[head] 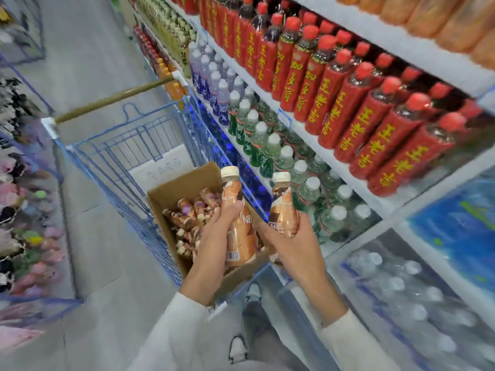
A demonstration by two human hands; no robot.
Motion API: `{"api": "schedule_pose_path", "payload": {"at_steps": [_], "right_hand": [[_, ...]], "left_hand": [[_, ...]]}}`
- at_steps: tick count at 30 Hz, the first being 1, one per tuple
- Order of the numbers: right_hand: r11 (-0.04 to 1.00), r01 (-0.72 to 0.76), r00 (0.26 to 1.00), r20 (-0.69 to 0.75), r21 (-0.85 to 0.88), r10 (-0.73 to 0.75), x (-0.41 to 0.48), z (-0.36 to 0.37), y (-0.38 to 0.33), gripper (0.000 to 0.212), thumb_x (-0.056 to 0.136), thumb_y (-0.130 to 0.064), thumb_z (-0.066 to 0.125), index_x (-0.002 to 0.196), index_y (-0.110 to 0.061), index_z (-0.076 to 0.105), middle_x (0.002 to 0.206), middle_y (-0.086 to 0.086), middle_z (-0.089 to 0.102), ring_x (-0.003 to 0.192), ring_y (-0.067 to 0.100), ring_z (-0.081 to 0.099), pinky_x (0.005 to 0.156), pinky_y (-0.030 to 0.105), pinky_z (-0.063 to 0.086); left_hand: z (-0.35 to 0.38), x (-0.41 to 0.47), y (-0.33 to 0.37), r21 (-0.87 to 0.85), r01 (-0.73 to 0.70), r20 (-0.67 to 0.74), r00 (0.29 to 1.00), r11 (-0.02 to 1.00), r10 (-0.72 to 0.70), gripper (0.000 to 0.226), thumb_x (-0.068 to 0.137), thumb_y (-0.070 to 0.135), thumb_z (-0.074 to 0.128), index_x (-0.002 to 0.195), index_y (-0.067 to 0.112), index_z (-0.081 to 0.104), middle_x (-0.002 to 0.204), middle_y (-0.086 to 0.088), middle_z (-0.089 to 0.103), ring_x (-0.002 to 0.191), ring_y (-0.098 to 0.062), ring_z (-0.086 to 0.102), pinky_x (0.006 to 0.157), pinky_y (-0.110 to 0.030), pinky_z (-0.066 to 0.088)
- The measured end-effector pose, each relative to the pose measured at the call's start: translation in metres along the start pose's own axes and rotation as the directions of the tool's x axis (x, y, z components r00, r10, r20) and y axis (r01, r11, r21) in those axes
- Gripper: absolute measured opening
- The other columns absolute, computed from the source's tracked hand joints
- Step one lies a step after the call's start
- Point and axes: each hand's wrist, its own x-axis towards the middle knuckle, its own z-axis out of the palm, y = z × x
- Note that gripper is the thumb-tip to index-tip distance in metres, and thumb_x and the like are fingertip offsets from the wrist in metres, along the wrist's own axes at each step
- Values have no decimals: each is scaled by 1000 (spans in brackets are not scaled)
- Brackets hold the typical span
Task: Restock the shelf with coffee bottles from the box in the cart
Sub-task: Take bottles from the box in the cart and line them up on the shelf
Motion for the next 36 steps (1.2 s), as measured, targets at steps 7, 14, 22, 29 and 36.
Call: {"api": "schedule_pose_path", "payload": {"at_steps": [7, 14, 22, 29, 36], "right_hand": [[997, -19, 970, -241, 75, 37, -58, -70, 26, 39, 76, -42, 83, 101, -30, 55, 86, -11, 69, 72, 5, 66, 65, 22, 52], [985, -18, 895, -437, 171, 92, -101, -160, 45, 37, 77, -43, 83, 98, -34, 54, 80, -12, 69, 67, 4, 66, 63, 29, 54], [968, 87, 788, -610, 236, 79, -149, -293, 64, 35, 79, -36, 83, 95, -23, 55, 75, -5, 60, 52, 1, 52, 47, 13, 42], [972, 156, 708, -706, 176, 14, -176, -398, 60, 38, 74, -47, 83, 97, -30, 58, 73, -15, 64, 62, 5, 60, 62, 30, 52], [957, 281, 600, -791, 69, -120, -166, -482, 19, 37, 77, -43, 83, 99, -27, 57, 85, -5, 66, 69, 6, 64, 54, 19, 50]], "left_hand": [[67, -39, -34, 132, 91, 203, 972, 987, -117, 37, 79, 42, 79, 102, 14, 70, 87, -14, 69, 73, -27, 68, 78, -45, 59], [151, -76, -63, 295, 70, 384, 905, 953, -185, 44, 77, 44, 73, 109, 15, 70, 86, -15, 74, 73, -29, 70, 70, -39, 60], [278, -140, -104, 361, 21, 528, 819, 932, -223, 49, 71, 44, 75, 107, 11, 70, 89, -20, 75, 69, -32, 71, 61, -36, 60], [382, -183, -114, 323, -118, 654, 745, 939, -131, 57, 60, 54, 78, 103, 16, 71, 93, -20, 74, 77, -32, 72, 62, -35, 58], [478, -194, -95, 258, -301, 766, 642, 918, -5, 34, 84, 43, 73, 100, 13, 68, 87, -15, 72, 70, -25, 69, 68, -40, 59]]}}
